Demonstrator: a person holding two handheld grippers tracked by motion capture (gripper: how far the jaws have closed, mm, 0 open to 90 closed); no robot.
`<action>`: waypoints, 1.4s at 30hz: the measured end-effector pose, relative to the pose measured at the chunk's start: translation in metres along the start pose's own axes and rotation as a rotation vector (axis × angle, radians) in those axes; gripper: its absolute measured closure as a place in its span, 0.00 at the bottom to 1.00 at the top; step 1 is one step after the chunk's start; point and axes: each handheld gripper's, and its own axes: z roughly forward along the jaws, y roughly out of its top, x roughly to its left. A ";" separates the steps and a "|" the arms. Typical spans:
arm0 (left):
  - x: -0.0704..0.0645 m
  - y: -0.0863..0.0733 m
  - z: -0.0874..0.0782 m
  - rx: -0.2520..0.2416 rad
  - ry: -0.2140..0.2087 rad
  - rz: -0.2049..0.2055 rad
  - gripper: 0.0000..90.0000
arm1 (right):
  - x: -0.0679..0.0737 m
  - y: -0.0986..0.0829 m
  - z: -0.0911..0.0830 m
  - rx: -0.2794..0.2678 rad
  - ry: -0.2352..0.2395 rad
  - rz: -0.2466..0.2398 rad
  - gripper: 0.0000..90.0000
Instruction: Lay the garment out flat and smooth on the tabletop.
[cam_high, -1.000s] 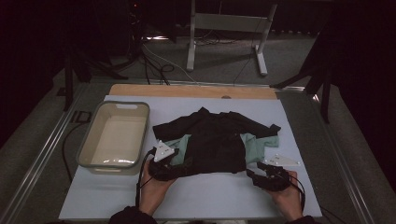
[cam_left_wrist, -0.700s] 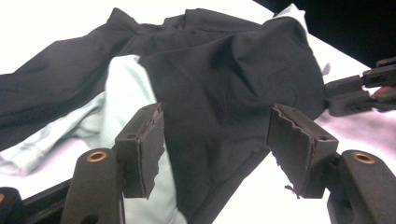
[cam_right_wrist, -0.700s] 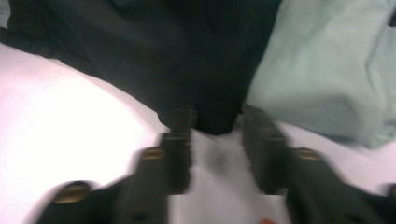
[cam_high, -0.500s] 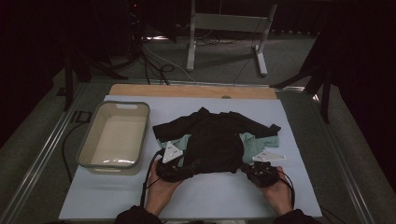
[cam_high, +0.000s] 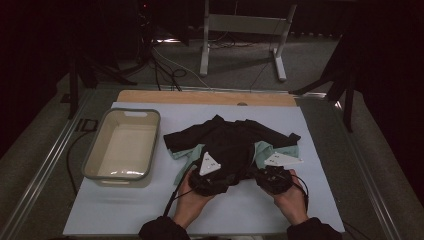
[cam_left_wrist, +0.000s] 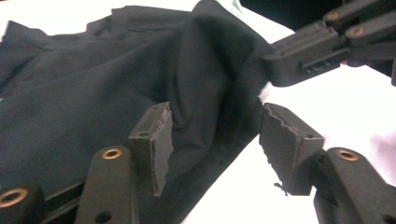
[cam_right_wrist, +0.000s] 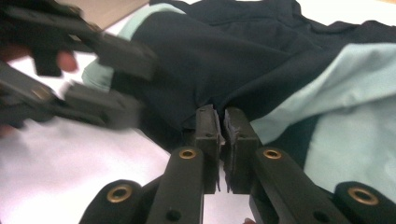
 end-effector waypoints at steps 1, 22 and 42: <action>-0.002 0.001 0.003 0.005 -0.002 0.006 0.53 | 0.001 0.001 0.000 -0.001 0.003 -0.002 0.95; 0.007 0.013 0.012 0.023 0.003 -0.002 0.99 | -0.011 -0.019 0.001 0.004 -0.067 0.014 0.51; 0.026 0.021 -0.010 -0.059 0.035 -0.094 0.99 | 0.000 -0.019 0.034 0.060 -0.148 -0.010 0.39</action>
